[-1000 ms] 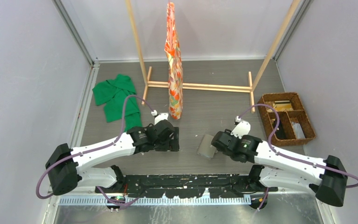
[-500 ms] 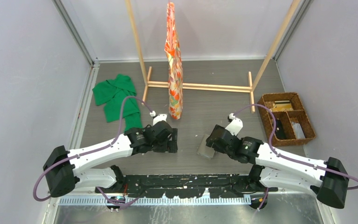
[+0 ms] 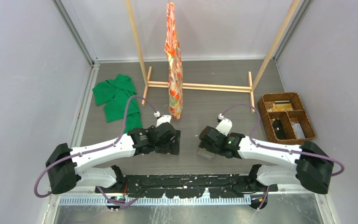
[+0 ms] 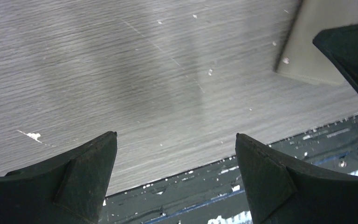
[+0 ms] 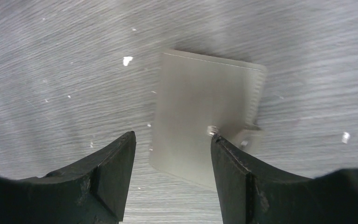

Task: Take the credit cards out of the card holder
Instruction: Open the card holder at the center of the board.

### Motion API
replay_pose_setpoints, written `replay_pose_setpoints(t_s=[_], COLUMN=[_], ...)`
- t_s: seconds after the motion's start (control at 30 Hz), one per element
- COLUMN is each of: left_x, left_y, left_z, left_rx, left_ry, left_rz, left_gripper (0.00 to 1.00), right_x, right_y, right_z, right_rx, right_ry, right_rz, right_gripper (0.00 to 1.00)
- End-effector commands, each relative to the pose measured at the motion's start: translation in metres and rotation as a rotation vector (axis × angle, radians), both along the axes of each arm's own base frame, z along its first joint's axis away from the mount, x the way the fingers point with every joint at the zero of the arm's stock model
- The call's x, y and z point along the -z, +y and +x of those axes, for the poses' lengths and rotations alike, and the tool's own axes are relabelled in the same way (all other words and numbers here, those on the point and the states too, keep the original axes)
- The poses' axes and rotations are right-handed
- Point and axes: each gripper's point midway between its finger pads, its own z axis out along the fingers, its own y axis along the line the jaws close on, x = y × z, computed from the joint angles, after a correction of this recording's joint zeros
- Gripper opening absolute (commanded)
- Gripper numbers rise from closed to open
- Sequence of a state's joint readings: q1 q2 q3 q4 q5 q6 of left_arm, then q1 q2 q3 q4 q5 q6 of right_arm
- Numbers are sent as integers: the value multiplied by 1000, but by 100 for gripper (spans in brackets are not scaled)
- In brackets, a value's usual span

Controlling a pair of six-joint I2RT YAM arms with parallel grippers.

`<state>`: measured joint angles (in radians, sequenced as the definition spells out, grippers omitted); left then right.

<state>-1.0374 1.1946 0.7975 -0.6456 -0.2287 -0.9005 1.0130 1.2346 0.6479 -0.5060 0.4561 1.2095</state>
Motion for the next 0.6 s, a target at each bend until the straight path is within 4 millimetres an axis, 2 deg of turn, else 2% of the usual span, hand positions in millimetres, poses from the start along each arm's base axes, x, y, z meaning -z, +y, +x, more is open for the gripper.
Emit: replay_pose_setpoints(t_s=[0.0,0.13,0.3,0.47,0.57], left_x=[-32,-25,-22,-30,-30], left_y=[-19,-38,-69,-102,-120], left_z=[5,1,0,15,20], left_rx=[71,119,183,265,297], left_ry=[-124,-101,-94,-120,-119], left_rz=[6,40,51,93,112], left_gripper=[100,100,100,98,96], right_x=[-2,-6,3,11,19], right_y=[-36,-46,-57,-59,-68], right_z=[-9,-15,-20,-21,-22], right_rx=[113,135,160,177,215], right_ry=[-28,-46,-36,-5,25], right_rz=[9,62,81,145,178], right_gripper=[65,66,65,52,46])
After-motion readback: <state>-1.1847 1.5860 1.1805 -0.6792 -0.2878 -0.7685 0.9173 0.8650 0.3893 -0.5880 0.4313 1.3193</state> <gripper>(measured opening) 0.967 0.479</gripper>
